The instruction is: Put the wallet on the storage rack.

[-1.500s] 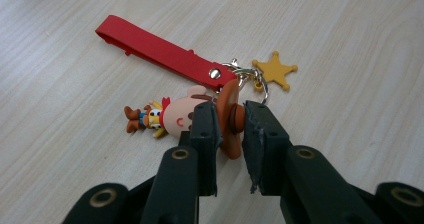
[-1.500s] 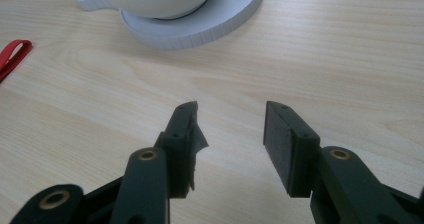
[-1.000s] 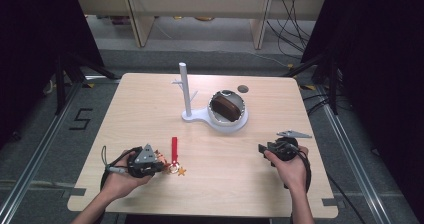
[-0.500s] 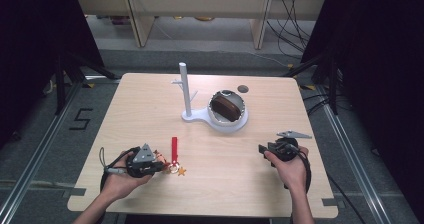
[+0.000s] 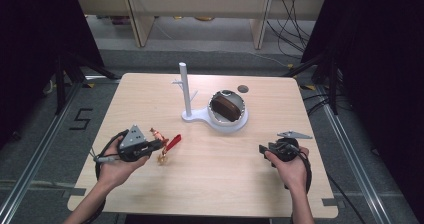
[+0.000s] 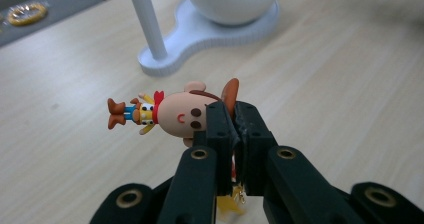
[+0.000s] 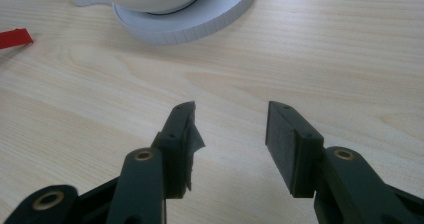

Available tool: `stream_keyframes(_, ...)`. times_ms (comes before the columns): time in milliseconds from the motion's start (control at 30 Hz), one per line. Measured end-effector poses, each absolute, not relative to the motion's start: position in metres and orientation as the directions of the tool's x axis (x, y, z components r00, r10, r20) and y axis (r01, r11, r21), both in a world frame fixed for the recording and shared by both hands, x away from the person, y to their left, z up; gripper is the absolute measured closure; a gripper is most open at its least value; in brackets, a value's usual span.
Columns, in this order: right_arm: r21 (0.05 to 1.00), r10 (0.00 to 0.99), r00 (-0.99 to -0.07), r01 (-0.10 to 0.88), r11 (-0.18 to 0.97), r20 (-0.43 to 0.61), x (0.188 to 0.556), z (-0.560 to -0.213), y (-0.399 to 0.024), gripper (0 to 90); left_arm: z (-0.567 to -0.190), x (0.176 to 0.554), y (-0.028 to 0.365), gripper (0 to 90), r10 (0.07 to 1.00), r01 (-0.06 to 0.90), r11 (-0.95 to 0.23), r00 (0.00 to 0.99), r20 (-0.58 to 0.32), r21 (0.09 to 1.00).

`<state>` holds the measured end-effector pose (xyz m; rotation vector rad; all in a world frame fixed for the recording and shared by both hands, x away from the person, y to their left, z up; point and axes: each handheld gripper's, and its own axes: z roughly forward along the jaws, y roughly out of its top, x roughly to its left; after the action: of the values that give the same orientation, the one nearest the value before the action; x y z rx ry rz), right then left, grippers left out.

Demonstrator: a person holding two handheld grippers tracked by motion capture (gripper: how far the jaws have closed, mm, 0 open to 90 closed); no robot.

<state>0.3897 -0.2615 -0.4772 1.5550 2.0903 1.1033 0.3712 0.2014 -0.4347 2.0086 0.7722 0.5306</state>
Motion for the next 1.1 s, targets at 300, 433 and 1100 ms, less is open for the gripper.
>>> stream_keyframes(300, 0.718, 0.924, -0.336, 0.687, 0.109, 0.182, 0.389, -0.476, -0.262, 55.4, -0.398, 0.390, 0.203, 85.5, 0.752, 0.249, -0.333, 0.652, 0.097, 0.910)
stream_keyframes(433, 0.727, 0.915, -0.351, 0.679, 0.103, 0.199, 0.389, -0.477, -0.263, 55.3, -0.385, 0.401, 0.204, 85.5, 0.773, 0.224, -0.312, 0.625, 0.109, 0.923)
stream_keyframes(1100, 0.718, 0.919, -0.345, 0.687, 0.108, 0.191, 0.389, -0.479, -0.263, 54.4, -0.351, 0.446, 0.196, 85.5, 0.837, 0.161, -0.248, 0.533, 0.127, 0.955)
